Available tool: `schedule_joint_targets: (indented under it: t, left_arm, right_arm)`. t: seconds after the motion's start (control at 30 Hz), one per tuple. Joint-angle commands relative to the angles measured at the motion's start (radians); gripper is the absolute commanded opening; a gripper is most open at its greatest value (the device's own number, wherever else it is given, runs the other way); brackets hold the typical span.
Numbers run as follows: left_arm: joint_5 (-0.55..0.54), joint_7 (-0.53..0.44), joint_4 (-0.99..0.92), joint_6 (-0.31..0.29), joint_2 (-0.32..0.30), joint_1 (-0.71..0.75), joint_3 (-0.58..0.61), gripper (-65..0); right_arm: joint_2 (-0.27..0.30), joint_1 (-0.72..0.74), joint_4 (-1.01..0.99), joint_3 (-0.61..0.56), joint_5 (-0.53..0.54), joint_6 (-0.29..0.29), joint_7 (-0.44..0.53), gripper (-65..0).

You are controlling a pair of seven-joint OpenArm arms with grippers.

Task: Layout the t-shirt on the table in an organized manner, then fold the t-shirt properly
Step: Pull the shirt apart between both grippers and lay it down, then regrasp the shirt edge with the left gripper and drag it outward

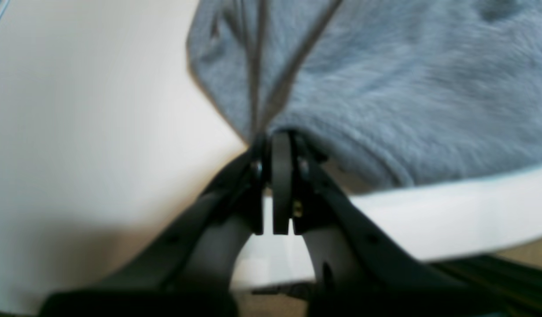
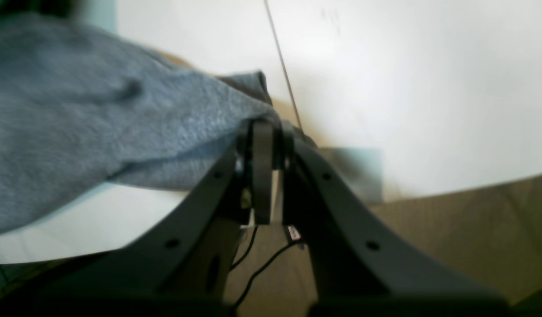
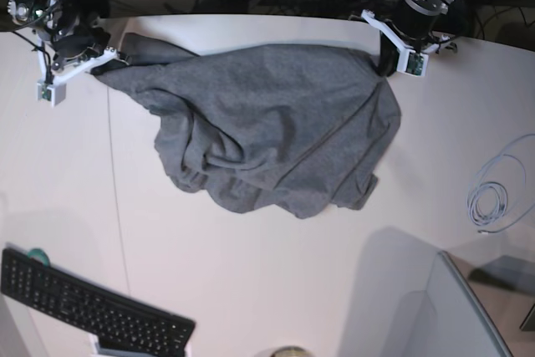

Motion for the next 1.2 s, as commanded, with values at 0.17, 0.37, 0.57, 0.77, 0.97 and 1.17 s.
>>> schedule_joint_targets:
  t: [0.17, 0.37, 0.57, 0.77, 0.97, 1.17]
  left_arm:
    - [0.043, -0.02, 0.013, 0.004, 0.025, 0.048, -0.048, -65.0]
    - [0.043, -0.019, 0.021, 0.004, 0.025, 0.052, -0.048, -62.0]
    - [0.043, -0.019, 0.108, 0.004, 0.022, 0.114, -0.05, -19.1]
    - [0.043, -0.019, 0.286, 0.004, 0.025, 0.171, -0.12, 0.0]
    - [0.043, -0.019, 0.289, 0.004, 0.025, 0.044, -0.137, 0.0]
    - [0.051, -0.019, 0.061, 0.004, 0.025, -0.202, -0.004, -14.6]
  right_arm:
    - [0.005, -0.003, 0.001, 0.005, 0.004, 0.0, -0.064, -64.8]
    - [0.005, -0.008, 0.006, 0.006, 0.006, 0.0, -0.06, -64.8]
    - [0.005, 0.004, 0.041, 0.006, 0.006, 0.002, -0.059, -64.8]
    - [0.005, 0.008, 0.088, 0.006, 0.001, 0.002, -0.059, -64.8]
    - [0.027, 0.014, 0.088, 0.006, 0.0, 0.002, -0.059, -64.8]
    - [0.045, 0.021, 0.088, 0.006, 0.0, 0.0, -0.059, -64.8]
